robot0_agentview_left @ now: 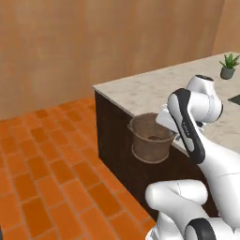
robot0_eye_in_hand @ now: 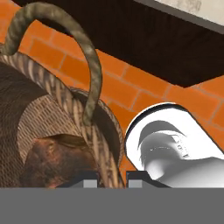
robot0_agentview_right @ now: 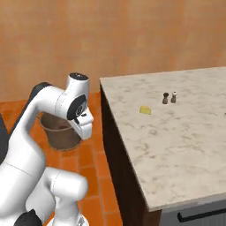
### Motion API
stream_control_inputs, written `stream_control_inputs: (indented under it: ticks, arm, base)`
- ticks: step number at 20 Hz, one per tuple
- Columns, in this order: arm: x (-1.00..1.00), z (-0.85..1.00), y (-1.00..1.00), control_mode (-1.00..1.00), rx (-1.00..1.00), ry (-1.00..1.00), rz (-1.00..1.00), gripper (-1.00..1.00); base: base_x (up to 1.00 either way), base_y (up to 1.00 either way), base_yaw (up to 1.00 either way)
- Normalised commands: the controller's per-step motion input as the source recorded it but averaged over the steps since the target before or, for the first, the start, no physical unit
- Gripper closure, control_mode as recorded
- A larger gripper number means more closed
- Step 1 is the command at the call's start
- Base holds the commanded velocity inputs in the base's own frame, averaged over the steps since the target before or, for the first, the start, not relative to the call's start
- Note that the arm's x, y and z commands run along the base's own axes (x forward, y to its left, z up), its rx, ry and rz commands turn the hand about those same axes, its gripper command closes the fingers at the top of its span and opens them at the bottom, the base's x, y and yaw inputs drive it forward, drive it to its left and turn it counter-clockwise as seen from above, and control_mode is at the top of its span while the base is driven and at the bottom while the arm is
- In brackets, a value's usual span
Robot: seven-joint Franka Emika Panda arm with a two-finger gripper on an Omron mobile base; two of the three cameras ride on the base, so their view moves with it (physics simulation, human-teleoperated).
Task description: Open the cabinet, pick up the bread from the cabinet and place it in the basket. Then move the basket to the dining counter.
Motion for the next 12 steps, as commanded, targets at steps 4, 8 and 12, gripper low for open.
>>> stream_control_inputs:
  ticks: [4, 8, 12]
  arm:
    - [0.00, 0.00, 0.00, 1.00, 0.00, 0.00, 0.00, 1.00]
    - [0.00, 0.00, 0.00, 1.00, 0.00, 0.00, 0.00, 1.00]
    - [0.00, 0.00, 0.00, 1.00, 0.00, 0.00, 0.00, 1.00]
  base:
    - [0.01, 0.02, -0.94]
    - [0.01, 0.25, -0.86]
    - [0.00, 0.72, -0.67]
